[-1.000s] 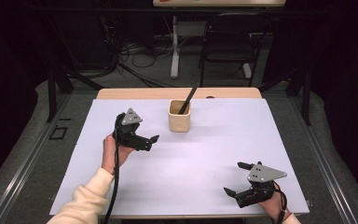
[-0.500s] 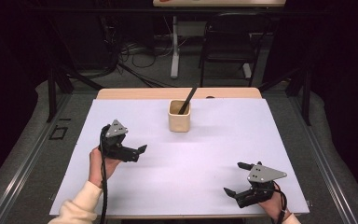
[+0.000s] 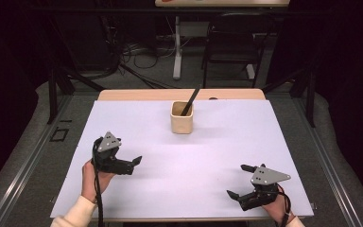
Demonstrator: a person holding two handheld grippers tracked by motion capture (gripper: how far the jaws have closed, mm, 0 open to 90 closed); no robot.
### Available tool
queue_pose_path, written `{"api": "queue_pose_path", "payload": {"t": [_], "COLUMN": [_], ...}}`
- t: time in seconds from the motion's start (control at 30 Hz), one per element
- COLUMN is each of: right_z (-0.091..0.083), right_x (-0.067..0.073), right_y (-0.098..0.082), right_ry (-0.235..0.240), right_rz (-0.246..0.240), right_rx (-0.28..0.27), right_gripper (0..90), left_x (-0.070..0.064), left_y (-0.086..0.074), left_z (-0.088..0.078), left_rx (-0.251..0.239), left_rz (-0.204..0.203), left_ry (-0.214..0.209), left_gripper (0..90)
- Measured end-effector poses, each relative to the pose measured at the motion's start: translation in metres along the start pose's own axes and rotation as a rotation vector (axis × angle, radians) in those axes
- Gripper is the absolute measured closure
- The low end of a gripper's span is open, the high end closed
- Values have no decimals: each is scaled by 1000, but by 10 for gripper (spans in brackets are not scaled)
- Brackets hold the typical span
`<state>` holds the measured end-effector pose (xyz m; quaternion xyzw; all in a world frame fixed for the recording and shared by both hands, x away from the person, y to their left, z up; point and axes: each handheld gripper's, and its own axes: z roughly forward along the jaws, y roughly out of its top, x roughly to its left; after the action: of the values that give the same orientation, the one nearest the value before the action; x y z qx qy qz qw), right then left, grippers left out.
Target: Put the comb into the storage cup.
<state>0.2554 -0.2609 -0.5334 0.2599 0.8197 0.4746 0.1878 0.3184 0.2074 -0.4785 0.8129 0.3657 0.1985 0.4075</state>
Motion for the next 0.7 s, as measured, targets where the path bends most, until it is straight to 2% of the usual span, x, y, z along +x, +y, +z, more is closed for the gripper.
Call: {"api": "queue_pose_path", "payload": {"t": [0.43, 0.57, 0.7], "right_z": [0, 0, 0], "right_x": [0, 0, 0], "right_y": [0, 0, 0], "right_ry": [-2, -3, -5], "right_rz": [1, 2, 2], "right_rx": [-4, -6, -5], "right_gripper": [5, 5, 5], "left_x": [-10, -15, -18], "left_y": [-21, -27, -33], "left_z": [-8, -10, -12], "left_rx": [-18, -18, -26], "left_rz": [-19, -9, -16], "left_ry": [-12, -16, -12], "left_gripper": [1, 1, 1]}}
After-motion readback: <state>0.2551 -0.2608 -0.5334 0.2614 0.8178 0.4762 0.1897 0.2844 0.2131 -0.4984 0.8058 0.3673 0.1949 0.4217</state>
